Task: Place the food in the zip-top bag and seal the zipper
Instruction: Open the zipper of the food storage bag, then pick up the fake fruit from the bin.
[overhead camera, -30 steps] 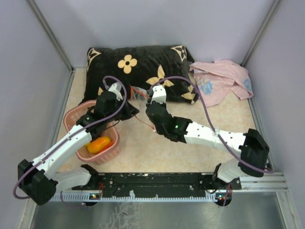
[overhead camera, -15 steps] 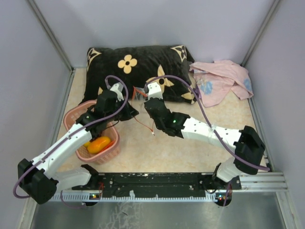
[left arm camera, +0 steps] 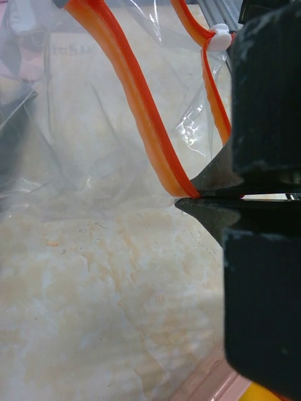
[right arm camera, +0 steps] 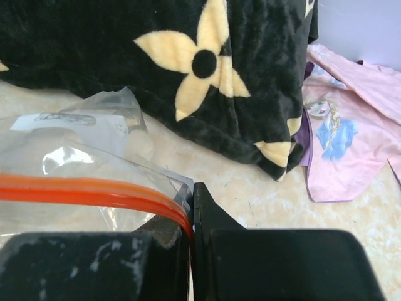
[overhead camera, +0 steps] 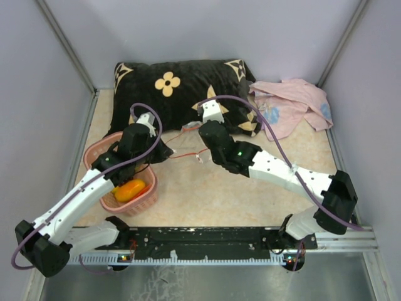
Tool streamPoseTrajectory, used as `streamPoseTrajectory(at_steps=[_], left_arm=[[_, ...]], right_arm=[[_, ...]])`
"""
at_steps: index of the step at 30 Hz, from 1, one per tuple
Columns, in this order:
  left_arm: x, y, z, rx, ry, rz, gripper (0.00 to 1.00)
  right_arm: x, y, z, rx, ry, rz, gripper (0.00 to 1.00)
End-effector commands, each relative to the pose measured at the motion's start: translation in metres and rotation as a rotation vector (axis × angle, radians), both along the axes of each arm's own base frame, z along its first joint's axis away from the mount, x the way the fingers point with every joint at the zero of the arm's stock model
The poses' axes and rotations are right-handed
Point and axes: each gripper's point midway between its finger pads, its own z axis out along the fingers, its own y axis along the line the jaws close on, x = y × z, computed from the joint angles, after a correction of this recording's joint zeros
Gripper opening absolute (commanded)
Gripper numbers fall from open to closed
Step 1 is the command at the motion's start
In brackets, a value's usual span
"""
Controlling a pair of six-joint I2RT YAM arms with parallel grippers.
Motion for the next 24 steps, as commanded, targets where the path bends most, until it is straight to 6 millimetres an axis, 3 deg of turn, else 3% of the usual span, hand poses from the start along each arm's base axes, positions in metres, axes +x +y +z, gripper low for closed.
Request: streamPoseTrajectory(at_steps=[1, 7, 10, 13, 15, 19, 24], left_arm=[[-0.005, 0.014, 0.002, 0.047, -0.021, 0.029, 0.00], [-0.007, -0.004, 0.020, -0.044, -0.037, -0.033, 0.13], [-0.008, -0.014, 0.029, -0.095, -0.051, -0.070, 0.27], [-0.008, -0.019, 0.039, -0.130, -0.059, -0.075, 0.53], [-0.008, -0.019, 0.049, -0.142, -0.068, -0.074, 0.63], [-0.007, -0.006, 0.064, -0.119, -0.101, -0.025, 0.83], [-0.012, 0.019, 0.070, -0.078, -0.121, 0.064, 0.99]], right_arm=[[-0.002, -0.020, 0.044, 0.049, -0.055, -0.039, 0.00], [-0.007, -0.022, 0.039, 0.059, -0.036, -0.032, 0.00], [-0.007, -0.022, 0.038, 0.058, -0.033, -0.029, 0.00], [-0.006, -0.024, 0.036, 0.037, -0.037, -0.037, 0.00], [-0.003, -0.031, 0.033, -0.006, -0.048, -0.068, 0.00], [0.000, -0.040, 0.033, -0.081, -0.064, -0.108, 0.00], [0.003, -0.040, 0.031, -0.110, -0.070, -0.120, 0.00]])
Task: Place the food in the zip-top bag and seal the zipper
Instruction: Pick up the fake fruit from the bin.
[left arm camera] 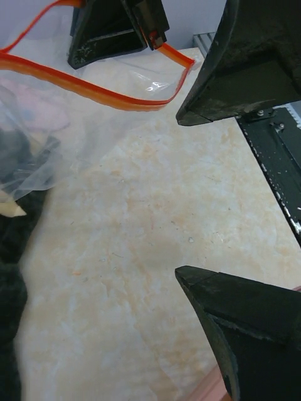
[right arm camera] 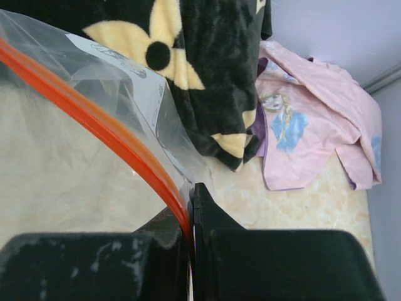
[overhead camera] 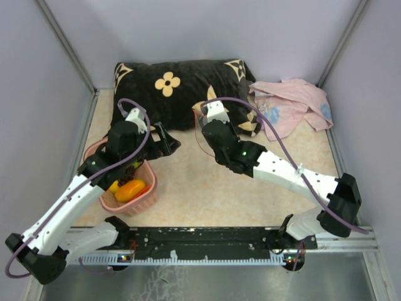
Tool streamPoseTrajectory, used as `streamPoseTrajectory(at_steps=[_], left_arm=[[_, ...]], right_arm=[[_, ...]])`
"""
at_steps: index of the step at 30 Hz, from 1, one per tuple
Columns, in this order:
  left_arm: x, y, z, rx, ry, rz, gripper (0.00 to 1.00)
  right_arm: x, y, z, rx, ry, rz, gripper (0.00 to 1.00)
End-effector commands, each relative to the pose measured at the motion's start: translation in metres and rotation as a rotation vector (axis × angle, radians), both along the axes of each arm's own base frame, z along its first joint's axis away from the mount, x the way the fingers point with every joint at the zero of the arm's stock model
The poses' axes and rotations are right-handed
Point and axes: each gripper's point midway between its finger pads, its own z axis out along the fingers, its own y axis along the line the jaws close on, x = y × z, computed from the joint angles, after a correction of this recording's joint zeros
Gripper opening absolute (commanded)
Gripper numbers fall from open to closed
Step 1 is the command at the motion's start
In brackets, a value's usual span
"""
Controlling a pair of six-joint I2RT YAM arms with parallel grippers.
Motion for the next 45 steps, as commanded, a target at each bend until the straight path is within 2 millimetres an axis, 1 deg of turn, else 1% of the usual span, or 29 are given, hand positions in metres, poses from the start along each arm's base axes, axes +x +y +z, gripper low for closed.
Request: streamPoseTrajectory(at_steps=[1, 5, 9, 13, 20, 24, 27, 29, 32, 34, 39, 42, 45], left_arm=[[-0.005, 0.030, 0.017, 0.030, -0.035, 0.109, 1.00], [-0.011, 0.055, 0.009, 0.077, -0.018, 0.197, 1.00], [-0.017, 0.078, -0.002, 0.164, 0.058, 0.267, 1.00], [-0.023, 0.105, -0.020, 0.268, 0.124, 0.354, 1.00], [-0.029, 0.170, -0.037, 0.401, 0.211, 0.529, 0.99], [-0.033, 0.194, -0.050, 0.443, 0.266, 0.598, 0.98], [-0.027, 0.200, -0.060, 0.456, 0.292, 0.624, 0.97], [-0.019, 0.201, -0.072, 0.458, 0.301, 0.626, 0.95], [-0.010, 0.208, -0.092, 0.473, 0.327, 0.654, 0.90], [-0.001, 0.212, -0.102, 0.474, 0.328, 0.671, 0.87], [0.014, 0.227, -0.118, 0.489, 0.338, 0.703, 0.82], [0.023, 0.227, -0.130, 0.469, 0.341, 0.695, 0.80], [0.025, 0.229, -0.150, 0.453, 0.369, 0.696, 0.79]], right_arm=[[0.008, -0.005, 0.015, -0.015, -0.048, -0.047, 0.00], [0.011, 0.001, 0.005, -0.038, -0.031, -0.032, 0.00], [0.013, 0.005, 0.001, -0.053, -0.019, -0.021, 0.00], [0.012, 0.010, -0.004, -0.026, -0.008, 0.001, 0.00], [0.010, 0.015, -0.012, -0.007, 0.010, 0.026, 0.00], [0.007, 0.014, -0.016, 0.000, 0.016, 0.031, 0.00], [0.005, 0.012, -0.019, 0.008, 0.014, 0.037, 0.00], [0.004, 0.012, -0.022, 0.014, 0.016, 0.046, 0.00], [0.003, 0.012, -0.026, 0.014, 0.022, 0.054, 0.00], [0.002, 0.012, -0.028, 0.013, 0.025, 0.054, 0.00], [0.000, 0.013, -0.032, 0.019, 0.031, 0.068, 0.00], [0.001, 0.014, -0.032, 0.016, 0.032, 0.072, 0.00], [0.001, 0.015, -0.031, 0.013, 0.033, 0.078, 0.00]])
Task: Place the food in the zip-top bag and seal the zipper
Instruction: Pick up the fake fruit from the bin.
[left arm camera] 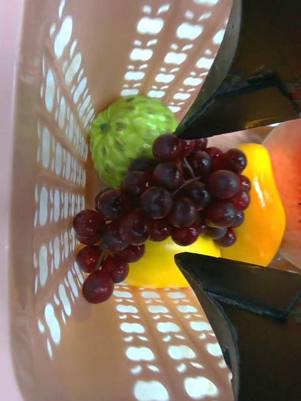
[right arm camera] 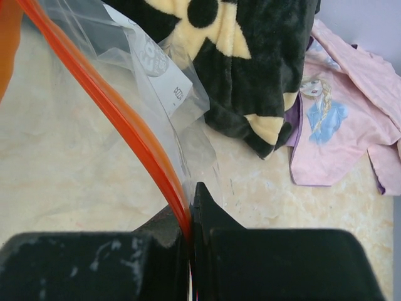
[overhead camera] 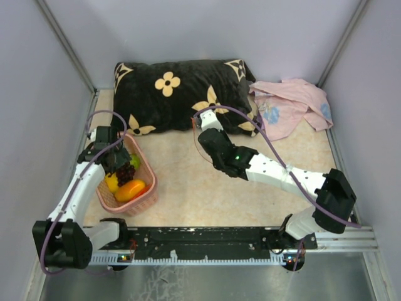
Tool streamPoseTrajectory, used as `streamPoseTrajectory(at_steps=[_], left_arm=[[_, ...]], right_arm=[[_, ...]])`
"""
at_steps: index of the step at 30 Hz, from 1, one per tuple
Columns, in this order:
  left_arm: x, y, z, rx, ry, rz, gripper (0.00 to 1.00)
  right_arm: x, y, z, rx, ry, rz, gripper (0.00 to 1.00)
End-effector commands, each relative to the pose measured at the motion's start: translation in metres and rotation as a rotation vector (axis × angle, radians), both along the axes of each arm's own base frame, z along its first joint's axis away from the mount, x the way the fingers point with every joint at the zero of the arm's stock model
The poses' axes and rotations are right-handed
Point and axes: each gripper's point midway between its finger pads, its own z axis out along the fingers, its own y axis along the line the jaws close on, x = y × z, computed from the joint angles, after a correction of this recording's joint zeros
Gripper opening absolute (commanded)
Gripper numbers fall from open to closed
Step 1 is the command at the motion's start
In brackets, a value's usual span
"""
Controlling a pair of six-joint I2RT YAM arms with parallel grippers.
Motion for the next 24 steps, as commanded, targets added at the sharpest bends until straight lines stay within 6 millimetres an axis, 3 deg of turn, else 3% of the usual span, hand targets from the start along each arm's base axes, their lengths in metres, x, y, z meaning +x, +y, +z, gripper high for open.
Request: streamPoseTrajectory(at_steps=[1, 6, 11, 18, 24], left_arm=[[0.014, -0.001, -0.022, -0.036, -0.020, -0.013, 0.78], [0.016, -0.008, -0.046, -0.075, 0.013, -0.023, 0.73], [0.019, -0.014, -0.050, -0.103, 0.012, -0.044, 0.59], [0.019, -0.017, -0.027, -0.101, -0.039, -0.088, 0.20], [0.015, -0.018, 0.019, -0.083, -0.144, -0.149, 0.07]], right_arm=[[0.003, 0.001, 0.024, 0.078, -0.051, -0.001, 0.00], [0.002, 0.003, 0.025, 0.083, -0.044, 0.011, 0.00], [0.002, 0.003, 0.029, 0.080, -0.043, 0.010, 0.00], [0.005, 0.007, 0.037, 0.082, -0.046, 0.015, 0.00], [0.007, 0.012, 0.053, 0.091, -0.055, 0.022, 0.00]])
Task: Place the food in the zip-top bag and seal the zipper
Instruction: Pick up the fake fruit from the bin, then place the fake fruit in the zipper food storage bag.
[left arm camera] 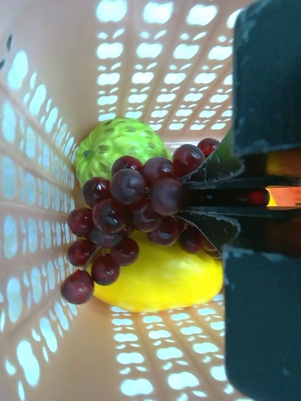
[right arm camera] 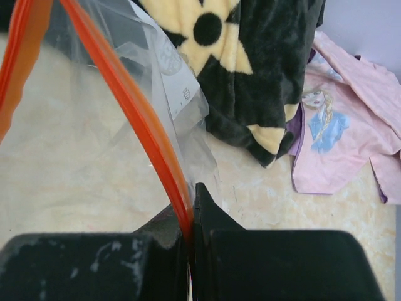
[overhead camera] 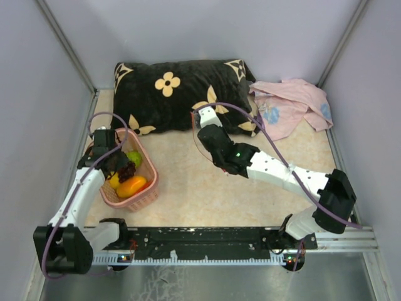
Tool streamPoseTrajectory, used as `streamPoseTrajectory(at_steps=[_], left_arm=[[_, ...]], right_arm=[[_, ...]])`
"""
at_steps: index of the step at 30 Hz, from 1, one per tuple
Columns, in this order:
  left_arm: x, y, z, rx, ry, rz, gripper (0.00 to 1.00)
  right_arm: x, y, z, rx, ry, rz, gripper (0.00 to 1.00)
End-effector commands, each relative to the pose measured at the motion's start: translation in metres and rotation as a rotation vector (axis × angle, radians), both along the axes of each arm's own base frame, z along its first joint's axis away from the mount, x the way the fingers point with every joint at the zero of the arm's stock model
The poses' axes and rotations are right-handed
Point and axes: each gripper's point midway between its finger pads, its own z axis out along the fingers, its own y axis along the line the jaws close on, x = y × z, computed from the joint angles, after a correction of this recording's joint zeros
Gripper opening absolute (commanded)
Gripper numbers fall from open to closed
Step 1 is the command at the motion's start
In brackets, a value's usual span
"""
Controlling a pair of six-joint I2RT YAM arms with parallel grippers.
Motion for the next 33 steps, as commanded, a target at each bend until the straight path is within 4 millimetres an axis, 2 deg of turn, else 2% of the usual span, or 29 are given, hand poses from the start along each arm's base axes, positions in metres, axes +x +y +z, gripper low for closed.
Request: streamPoseTrajectory(at_steps=[1, 4, 9, 14, 18, 26, 30, 33], left_arm=[[-0.003, -0.005, 0.041, 0.002, -0.085, -0.078, 0.05], [-0.004, -0.011, 0.064, -0.010, -0.157, -0.119, 0.00], [-0.009, -0.018, 0.100, -0.025, -0.238, -0.164, 0.00], [-0.011, -0.034, 0.158, -0.033, -0.376, -0.286, 0.00], [-0.015, -0.062, 0.198, -0.098, -0.496, -0.440, 0.00], [-0.032, -0.124, 0.258, -0.317, -0.649, -0.734, 0.00], [-0.041, -0.153, 0.275, -0.462, -0.686, -0.871, 0.00], [-0.046, -0.169, 0.278, -0.575, -0.692, -0.939, 0.00]], right_arm=[[0.008, 0.007, 0.043, 0.084, -0.063, -0.001, 0.00], [0.010, 0.011, 0.048, 0.092, -0.062, 0.002, 0.00], [0.010, 0.014, 0.052, 0.102, -0.054, 0.005, 0.00], [0.009, 0.021, 0.057, 0.117, -0.039, 0.030, 0.00], [0.010, 0.029, 0.058, 0.141, -0.025, 0.046, 0.00], [0.010, 0.049, 0.055, 0.196, 0.015, 0.090, 0.00], [0.009, 0.057, 0.052, 0.229, 0.028, 0.107, 0.00], [0.007, 0.065, 0.051, 0.268, 0.038, 0.130, 0.00]])
